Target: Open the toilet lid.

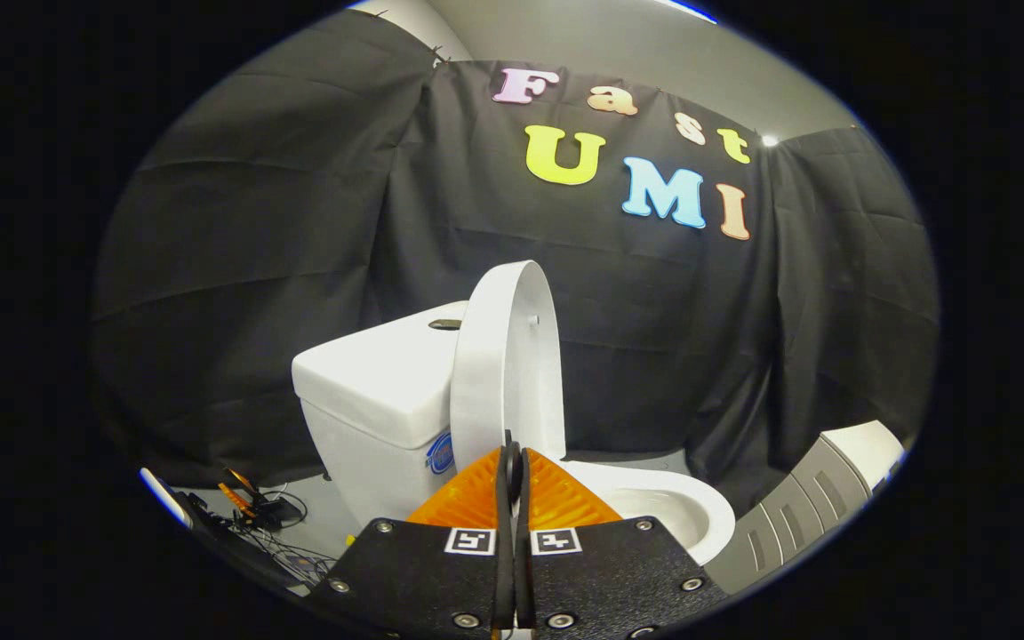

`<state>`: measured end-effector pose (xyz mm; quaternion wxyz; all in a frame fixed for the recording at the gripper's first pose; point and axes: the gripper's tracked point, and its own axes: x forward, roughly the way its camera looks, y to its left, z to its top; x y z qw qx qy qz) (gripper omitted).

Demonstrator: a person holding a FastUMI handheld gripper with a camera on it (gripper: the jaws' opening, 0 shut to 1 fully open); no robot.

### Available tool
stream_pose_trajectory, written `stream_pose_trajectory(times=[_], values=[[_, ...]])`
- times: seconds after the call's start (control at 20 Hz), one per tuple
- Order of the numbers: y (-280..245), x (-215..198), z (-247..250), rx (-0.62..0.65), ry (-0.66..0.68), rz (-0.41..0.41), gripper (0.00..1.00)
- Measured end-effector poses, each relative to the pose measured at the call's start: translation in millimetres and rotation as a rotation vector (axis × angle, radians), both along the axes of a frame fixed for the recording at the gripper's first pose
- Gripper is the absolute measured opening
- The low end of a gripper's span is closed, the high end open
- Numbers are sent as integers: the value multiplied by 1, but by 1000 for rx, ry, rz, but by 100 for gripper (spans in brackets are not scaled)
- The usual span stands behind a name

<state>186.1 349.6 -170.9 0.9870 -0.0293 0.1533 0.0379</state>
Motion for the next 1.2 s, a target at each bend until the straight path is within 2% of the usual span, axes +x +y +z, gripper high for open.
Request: stream_pose_trajectory(times=[0.15, 0.3, 0.35, 0.6, 0.85, 1.05, 1.2], values=[[5, 0, 1, 8, 12, 27, 4], [7, -10, 11, 66, 8, 61, 18], [5, -15, 20, 78, -13, 57, 20], [-2, -30, 45, 132, -73, 102, 94], [-33, -40, 91, 194, -173, 152, 95], [-79, -51, 124, 160, -263, 192, 95], [-126, -55, 142, 108, -308, 186, 95]])
